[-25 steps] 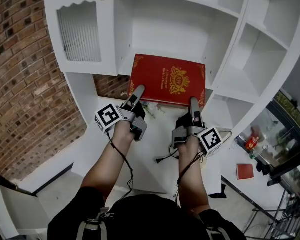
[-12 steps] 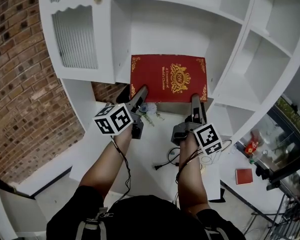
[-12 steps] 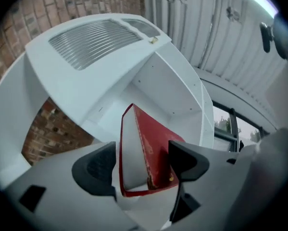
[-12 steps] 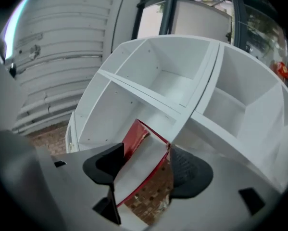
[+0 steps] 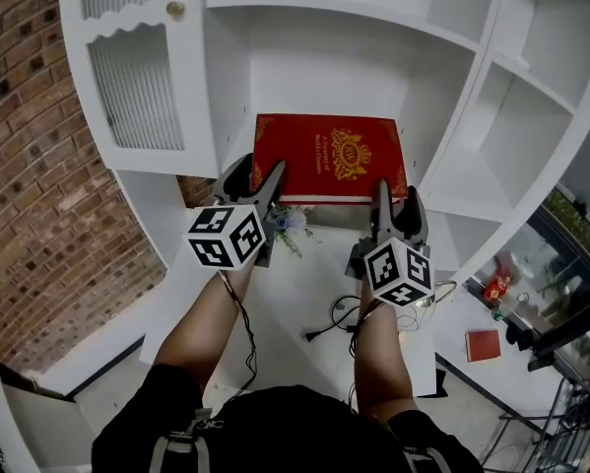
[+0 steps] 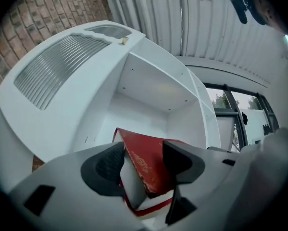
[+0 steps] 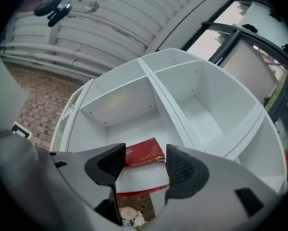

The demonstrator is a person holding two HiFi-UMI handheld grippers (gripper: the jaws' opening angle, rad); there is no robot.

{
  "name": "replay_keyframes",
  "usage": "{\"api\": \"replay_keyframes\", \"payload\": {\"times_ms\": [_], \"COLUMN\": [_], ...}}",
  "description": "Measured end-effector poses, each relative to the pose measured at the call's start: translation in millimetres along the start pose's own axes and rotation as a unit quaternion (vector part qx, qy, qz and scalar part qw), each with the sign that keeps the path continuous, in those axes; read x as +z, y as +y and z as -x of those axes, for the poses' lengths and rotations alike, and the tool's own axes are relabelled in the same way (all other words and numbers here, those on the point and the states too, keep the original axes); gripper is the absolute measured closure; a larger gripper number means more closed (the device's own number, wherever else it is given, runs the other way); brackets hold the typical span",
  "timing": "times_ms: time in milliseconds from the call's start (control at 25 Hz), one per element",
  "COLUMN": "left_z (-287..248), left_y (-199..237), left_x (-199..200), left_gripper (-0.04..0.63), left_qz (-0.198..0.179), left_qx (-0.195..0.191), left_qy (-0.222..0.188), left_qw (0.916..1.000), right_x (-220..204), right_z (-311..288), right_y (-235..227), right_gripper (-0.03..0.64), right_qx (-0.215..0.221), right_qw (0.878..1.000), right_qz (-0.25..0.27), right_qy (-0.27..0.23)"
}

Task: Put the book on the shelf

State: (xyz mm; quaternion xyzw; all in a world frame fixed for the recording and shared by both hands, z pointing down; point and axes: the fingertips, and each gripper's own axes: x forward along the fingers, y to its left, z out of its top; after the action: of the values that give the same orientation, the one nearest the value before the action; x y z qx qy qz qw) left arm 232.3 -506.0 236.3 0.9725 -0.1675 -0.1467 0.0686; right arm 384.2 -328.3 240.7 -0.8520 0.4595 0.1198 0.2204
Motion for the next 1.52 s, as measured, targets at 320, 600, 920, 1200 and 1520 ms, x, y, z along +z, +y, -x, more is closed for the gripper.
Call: {"api": "replay_keyframes", "payload": {"times_ms": [320, 600, 920, 1200, 1520], "left_z": [-23, -46, -57, -49, 16], "left_y": [4, 12, 15, 10, -29], "left_x": [3, 4, 9, 18, 41], "left_gripper": [0.341, 0.339, 0.362, 0.36, 0.446], "left_qz": [-0.014, 0.034, -0.017, -0.063, -0.17], "left_qx": [0.0, 0.0, 0.048, 0.067, 0.064], "left_qy": [0.016, 0.043, 0.064, 0.06, 0.003], "left_qw": [0.9998, 0.9985, 0.9966, 0.994, 0.9833], "right_x": [1, 1, -4, 5, 36], "right_z": [-16, -37, -53, -48, 6], "right_y": [-1, -7, -13, -15, 9], "right_gripper": [0.35, 0.348, 0.347, 0.357, 0.461], "right_qx": [0.015, 0.003, -0.006, -0.002, 0.049], "right_qw": [0.999, 0.998, 0.995, 0.997, 0.997], "right_qz": [0.037, 0.03, 0.007, 0.01, 0.062], "right_qy": [0.015, 0.047, 0.094, 0.077, 0.002]}}
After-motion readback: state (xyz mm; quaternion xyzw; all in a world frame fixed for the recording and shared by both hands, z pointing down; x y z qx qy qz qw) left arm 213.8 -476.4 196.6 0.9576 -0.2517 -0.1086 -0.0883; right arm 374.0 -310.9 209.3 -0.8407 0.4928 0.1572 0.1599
